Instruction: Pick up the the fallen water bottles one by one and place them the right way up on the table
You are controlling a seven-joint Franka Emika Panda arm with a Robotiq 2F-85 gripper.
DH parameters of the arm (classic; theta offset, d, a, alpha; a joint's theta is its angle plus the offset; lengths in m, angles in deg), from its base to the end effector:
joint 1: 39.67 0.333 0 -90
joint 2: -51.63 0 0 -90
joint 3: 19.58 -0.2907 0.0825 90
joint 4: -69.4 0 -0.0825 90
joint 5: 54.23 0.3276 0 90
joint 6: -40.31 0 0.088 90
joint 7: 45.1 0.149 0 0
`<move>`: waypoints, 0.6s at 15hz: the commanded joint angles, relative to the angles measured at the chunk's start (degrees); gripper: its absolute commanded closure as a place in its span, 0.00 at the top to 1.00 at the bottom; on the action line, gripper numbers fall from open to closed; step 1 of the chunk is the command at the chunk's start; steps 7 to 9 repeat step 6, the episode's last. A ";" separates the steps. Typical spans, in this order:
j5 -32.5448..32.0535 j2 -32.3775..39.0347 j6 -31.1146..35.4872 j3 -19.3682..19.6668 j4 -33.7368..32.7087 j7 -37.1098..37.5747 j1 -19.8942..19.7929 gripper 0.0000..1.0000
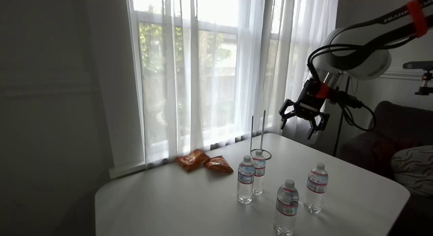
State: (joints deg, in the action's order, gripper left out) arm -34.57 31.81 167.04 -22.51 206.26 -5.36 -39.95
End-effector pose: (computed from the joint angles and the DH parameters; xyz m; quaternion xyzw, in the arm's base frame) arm 0.4205 0.0424 0.4298 -0.9029 0.3989 -0.0290 0.1575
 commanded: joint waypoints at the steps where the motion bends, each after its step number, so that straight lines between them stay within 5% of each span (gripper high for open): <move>1: 0.25 -0.13 -0.17 -0.31 -0.05 -0.10 -0.39 1.00; 9: 0.38 -0.37 -0.15 -0.30 0.05 -0.10 -0.40 1.00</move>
